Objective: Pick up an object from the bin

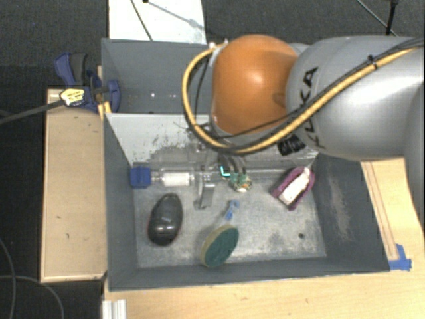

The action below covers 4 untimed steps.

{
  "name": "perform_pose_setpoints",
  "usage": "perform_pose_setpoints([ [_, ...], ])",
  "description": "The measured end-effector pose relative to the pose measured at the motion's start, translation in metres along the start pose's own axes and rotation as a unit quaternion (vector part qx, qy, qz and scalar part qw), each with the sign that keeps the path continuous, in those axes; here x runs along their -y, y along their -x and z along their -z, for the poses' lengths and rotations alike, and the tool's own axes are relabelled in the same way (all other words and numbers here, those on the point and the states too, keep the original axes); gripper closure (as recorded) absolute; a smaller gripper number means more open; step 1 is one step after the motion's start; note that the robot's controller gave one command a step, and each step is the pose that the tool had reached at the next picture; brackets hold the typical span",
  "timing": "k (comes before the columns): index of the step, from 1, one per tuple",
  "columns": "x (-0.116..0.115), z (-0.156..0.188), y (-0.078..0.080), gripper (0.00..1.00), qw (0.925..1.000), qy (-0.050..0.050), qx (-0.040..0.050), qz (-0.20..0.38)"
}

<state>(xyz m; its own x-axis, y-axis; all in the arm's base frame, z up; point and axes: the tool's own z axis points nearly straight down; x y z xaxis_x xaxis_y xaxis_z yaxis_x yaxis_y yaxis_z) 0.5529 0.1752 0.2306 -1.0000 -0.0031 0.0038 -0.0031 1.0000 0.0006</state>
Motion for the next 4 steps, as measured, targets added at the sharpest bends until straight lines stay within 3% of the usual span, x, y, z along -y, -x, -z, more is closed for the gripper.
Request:
perform_pose_setpoints([
  [1,0.088,-0.109,-0.072,0.00,0.9990,-0.002,-0.0035,0.046],
  [2,0.094,-0.162,-0.072,0.00,0.9990,0.000,0.0069,0.044],
  [3,0.093,-0.161,-0.074,1.00,0.9991,0.001,0.0036,0.042],
  [4,0.090,0.061,-0.057,1.00,0.9996,0.000,0.0078,0.026],
])
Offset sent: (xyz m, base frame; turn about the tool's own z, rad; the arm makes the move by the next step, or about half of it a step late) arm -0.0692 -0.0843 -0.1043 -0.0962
